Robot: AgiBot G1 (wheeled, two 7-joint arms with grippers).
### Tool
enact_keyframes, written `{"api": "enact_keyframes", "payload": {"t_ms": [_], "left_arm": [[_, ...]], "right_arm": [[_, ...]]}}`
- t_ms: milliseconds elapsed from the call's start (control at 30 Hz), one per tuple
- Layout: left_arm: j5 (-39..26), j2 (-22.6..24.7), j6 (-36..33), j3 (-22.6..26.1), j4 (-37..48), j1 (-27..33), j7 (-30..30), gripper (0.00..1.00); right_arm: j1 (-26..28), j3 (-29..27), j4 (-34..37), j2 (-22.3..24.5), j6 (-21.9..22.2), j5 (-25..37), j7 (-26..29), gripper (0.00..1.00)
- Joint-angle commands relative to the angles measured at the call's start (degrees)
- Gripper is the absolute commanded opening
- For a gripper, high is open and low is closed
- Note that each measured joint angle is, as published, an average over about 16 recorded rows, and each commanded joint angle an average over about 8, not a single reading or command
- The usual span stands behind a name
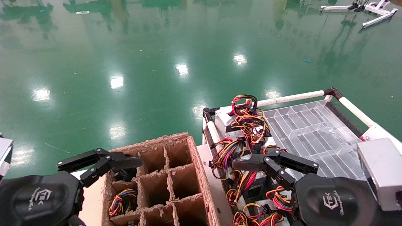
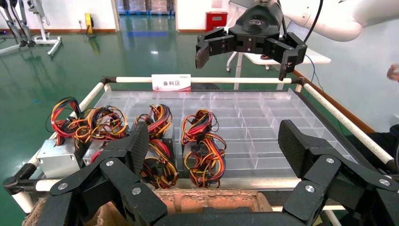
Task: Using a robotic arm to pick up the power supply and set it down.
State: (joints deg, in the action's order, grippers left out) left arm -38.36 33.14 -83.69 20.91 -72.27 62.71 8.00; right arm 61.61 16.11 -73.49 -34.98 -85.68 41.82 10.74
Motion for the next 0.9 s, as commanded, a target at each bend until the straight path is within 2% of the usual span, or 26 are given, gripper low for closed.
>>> {"api": "enact_keyframes", "payload": {"t_ms": [33, 133, 200, 600, 900], "left_arm": [[0.00, 0.00, 0.00, 0.00, 0.00, 0.00, 0.00, 0.36], [0.00, 0.00, 0.00, 0.00, 0.00, 0.00, 0.00, 0.23], [0.00, 0.00, 0.00, 0.00, 0.00, 0.00, 0.00, 0.00], [0.00, 0.00, 0.00, 0.00, 0.00, 0.00, 0.00, 0.00], [0.00, 0.00, -0.01, 0.01, 0.01, 0.01, -0.01, 0.00]], "right_arm": [[0.00, 0.00, 0.00, 0.00, 0.00, 0.00, 0.00, 1.00], [0.00, 0.00, 0.00, 0.00, 0.00, 0.00, 0.00, 1.00], [0.00, 0.00, 0.00, 0.00, 0.00, 0.00, 0.00, 1.00], [0.15, 0.75, 0.50, -0.48, 0.26, 1.42, -0.06, 1.00], [4.20, 6.28, 4.61, -5.78, 1.27, 11.03, 0.13, 1.00]]}}
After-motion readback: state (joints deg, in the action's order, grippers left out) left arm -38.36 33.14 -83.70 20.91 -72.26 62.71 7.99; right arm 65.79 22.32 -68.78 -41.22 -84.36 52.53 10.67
